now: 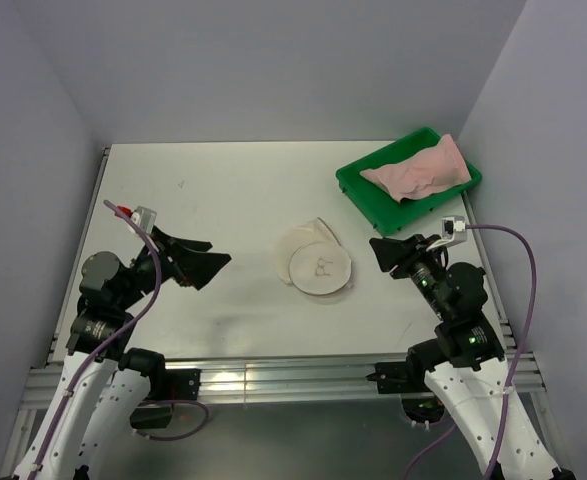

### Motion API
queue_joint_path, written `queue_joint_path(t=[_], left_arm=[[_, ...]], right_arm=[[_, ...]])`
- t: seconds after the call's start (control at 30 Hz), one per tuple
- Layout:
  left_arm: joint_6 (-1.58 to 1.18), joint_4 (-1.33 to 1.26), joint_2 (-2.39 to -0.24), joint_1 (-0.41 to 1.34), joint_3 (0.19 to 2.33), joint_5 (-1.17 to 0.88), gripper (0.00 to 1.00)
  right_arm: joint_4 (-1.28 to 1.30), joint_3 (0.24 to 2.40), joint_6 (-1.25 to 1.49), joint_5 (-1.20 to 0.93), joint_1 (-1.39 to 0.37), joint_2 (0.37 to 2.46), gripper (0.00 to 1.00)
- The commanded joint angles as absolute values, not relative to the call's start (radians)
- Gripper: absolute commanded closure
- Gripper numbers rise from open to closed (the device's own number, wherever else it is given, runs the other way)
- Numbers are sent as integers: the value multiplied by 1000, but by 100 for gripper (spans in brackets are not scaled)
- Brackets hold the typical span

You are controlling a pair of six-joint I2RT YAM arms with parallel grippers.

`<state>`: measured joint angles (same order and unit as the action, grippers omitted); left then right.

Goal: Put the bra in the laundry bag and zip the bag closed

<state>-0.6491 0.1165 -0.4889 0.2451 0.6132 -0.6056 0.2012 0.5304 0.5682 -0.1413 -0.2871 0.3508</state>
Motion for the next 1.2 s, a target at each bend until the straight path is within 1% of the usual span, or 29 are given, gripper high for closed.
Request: queue_joint_path(t=[0.0,0.17,0.3,0.43,0.47,0.5,0.53,0.57,0.6,0.63,0.7,0.73,0.77,0.8,0.83,0.87,0.9,0.97,1.0,1.07,1.17], left_arm=[[-667,71,-494,239,652,-624,1],[-696,57,-495,241,644,-629,1],[-748,-14,-499,241,603,-641,1],[-810,-75,-555,264,569,-644,1],[-811,-74,-567,303,562,-623,2],[-815,-75,-592,333,548,-570,7],[-815,-77,-604,362,542,-534,9],[-815,-77,-617,433,532,-494,13],[-815,-78,-632,472,528,-409,18],[-812,-81,-667,509,526,-364,26],[-815,-83,-708,621,529,-266,34],[-816,-86,-756,655,531,-173,39],[-819,-95,-781,722,532,-132,40],[-828,-124,-832,754,532,-92,42],[-833,-141,-860,781,534,-27,45],[-836,-162,-891,828,538,-6,45],[-841,-182,-920,848,541,-6,46],[-839,-230,-1020,886,563,60,48],[-836,-242,-1082,893,571,72,49],[-836,-278,-1143,896,590,86,51],[-822,-325,-1247,894,618,101,50]], right_arm=[[192,577,568,-138,-284,341,53],[198,572,565,-133,-284,339,53],[189,561,577,-141,-282,341,53],[170,537,589,-147,-284,347,55],[163,532,592,-149,-282,350,56],[158,525,597,-155,-282,357,56],[155,520,598,-156,-284,362,57],[149,514,601,-160,-284,364,58],[147,512,603,-160,-284,373,58],[147,511,603,-163,-284,376,58],[147,508,601,-166,-282,379,59],[147,506,601,-167,-282,380,59],[147,503,601,-167,-284,380,59],[146,499,603,-167,-282,377,59],[146,496,604,-167,-284,377,59],[141,492,606,-172,-284,377,60],[140,483,609,-175,-284,376,60],[127,471,615,-186,-284,377,60],[126,468,618,-198,-282,379,60],[123,459,620,-204,-284,379,60],[129,446,620,-204,-282,361,60]])
